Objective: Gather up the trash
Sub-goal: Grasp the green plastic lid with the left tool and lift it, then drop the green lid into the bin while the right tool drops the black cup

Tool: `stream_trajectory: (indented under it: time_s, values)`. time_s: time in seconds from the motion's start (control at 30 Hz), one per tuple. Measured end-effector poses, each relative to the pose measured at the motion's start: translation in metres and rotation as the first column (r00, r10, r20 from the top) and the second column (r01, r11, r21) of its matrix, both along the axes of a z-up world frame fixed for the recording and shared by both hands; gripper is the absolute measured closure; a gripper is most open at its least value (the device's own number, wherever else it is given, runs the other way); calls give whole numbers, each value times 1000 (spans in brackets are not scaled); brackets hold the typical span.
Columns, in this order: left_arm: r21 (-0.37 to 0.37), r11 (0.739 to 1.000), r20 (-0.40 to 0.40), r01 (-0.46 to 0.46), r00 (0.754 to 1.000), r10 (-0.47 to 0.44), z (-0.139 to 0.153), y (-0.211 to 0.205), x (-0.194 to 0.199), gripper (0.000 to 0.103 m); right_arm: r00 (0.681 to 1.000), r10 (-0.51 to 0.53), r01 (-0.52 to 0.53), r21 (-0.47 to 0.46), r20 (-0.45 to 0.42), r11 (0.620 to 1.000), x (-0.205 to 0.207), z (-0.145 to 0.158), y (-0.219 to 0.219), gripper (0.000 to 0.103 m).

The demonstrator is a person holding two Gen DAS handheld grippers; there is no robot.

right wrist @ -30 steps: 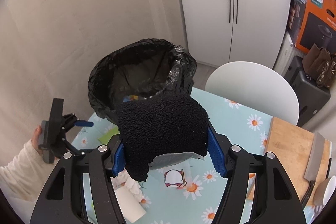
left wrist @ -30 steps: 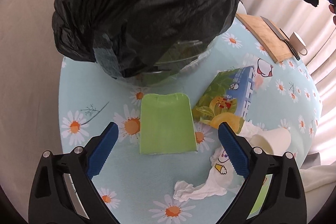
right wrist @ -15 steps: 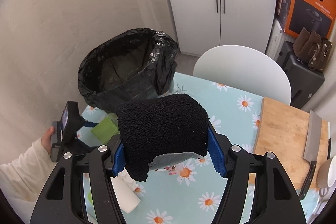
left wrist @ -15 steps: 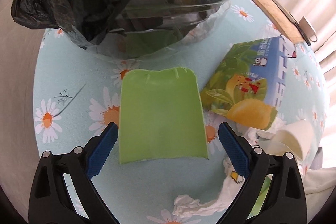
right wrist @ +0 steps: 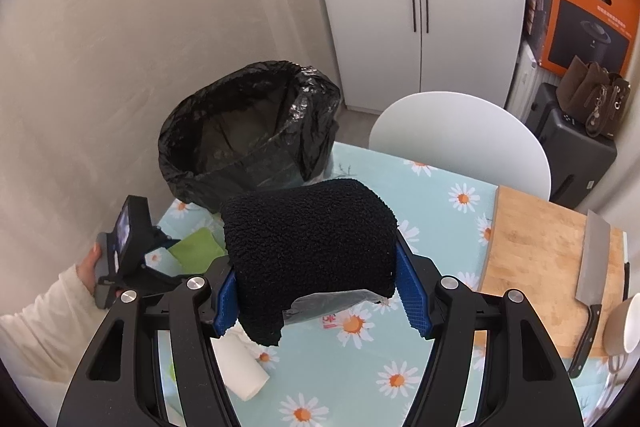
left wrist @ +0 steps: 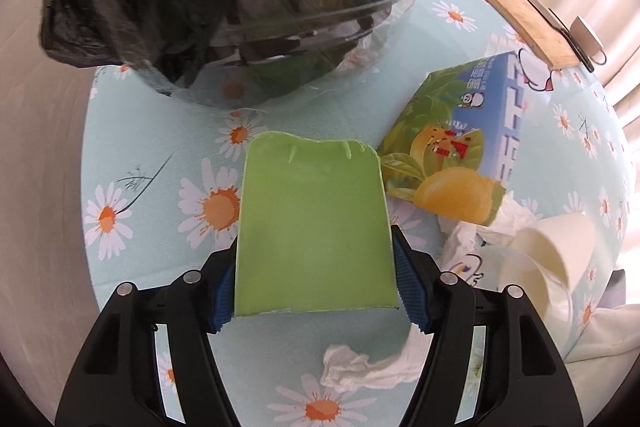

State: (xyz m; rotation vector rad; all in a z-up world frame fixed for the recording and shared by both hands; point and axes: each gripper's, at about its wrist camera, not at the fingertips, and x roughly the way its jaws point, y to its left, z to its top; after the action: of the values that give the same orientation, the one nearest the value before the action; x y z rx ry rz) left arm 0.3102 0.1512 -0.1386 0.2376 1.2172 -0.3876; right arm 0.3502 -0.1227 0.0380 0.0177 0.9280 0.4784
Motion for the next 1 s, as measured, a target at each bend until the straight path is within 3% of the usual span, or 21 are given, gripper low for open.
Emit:
stream_trajectory:
  time_s: [0.43,0.8,1.0]
  values:
    - [-1,993,123,-118,985,118,72,23,-23,37,994,80,-84,52,70,995,-3,15,18,42]
    - [-70,992,246,-104,962,118,140,43,-21,37,987,133,-140,78,88,987,0,17,42,42]
    - [-127,991,320,-49,943,88,163,38,-11,36,985,134,-141,62,105,988,10,27,55,42]
